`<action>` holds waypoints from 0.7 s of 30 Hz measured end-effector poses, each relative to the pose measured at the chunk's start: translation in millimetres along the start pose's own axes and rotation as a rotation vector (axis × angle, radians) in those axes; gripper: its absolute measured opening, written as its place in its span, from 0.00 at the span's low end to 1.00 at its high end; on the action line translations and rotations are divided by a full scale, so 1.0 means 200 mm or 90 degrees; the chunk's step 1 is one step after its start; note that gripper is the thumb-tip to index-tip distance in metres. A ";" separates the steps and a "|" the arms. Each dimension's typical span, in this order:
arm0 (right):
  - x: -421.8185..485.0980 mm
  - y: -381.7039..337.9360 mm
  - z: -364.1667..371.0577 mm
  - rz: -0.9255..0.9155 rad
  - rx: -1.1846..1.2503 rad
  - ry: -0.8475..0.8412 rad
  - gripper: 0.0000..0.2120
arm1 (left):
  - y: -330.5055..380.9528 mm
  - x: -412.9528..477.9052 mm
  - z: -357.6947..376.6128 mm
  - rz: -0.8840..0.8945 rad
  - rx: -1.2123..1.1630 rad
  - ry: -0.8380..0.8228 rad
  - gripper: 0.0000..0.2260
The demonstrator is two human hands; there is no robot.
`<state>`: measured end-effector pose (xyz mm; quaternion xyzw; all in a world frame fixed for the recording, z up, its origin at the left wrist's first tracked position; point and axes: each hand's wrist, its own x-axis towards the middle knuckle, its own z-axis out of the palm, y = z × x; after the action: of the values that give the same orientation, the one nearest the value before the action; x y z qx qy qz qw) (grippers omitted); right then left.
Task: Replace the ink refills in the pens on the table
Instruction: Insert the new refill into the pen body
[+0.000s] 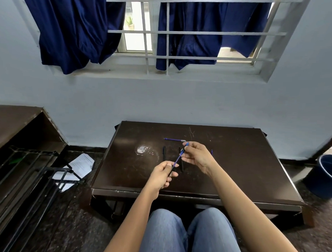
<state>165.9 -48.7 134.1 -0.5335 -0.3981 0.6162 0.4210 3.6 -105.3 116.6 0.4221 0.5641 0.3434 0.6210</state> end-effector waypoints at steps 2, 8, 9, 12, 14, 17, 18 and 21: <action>-0.02 0.02 -0.01 -0.006 -0.028 0.005 0.08 | 0.02 -0.02 0.01 -0.024 -0.007 -0.003 0.12; -0.11 0.06 -0.02 0.011 -0.015 -0.008 0.07 | 0.05 -0.06 0.02 -0.087 -0.059 -0.003 0.17; -0.12 0.07 -0.02 0.015 -0.013 -0.020 0.07 | 0.05 -0.07 0.02 -0.093 -0.061 -0.008 0.17; -0.17 0.09 -0.01 0.032 -0.014 -0.062 0.06 | 0.07 -0.08 0.03 -0.099 -0.065 -0.016 0.17; -0.20 0.11 -0.01 0.044 -0.004 -0.076 0.06 | 0.08 -0.10 0.04 -0.102 -0.050 -0.013 0.16; -0.22 0.13 -0.01 0.042 0.006 -0.058 0.06 | 0.07 -0.10 0.05 -0.105 -0.027 -0.013 0.15; -0.22 0.13 -0.01 0.039 0.010 -0.052 0.06 | 0.08 -0.10 0.05 -0.110 -0.035 -0.019 0.14; -0.23 0.15 -0.02 0.031 0.014 -0.038 0.06 | 0.08 -0.12 0.04 -0.128 -0.064 -0.055 0.13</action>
<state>170.1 -102.8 120.4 -0.5198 -0.3907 0.6464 0.3992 9.4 -121.4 140.2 0.3460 0.5583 0.2888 0.6965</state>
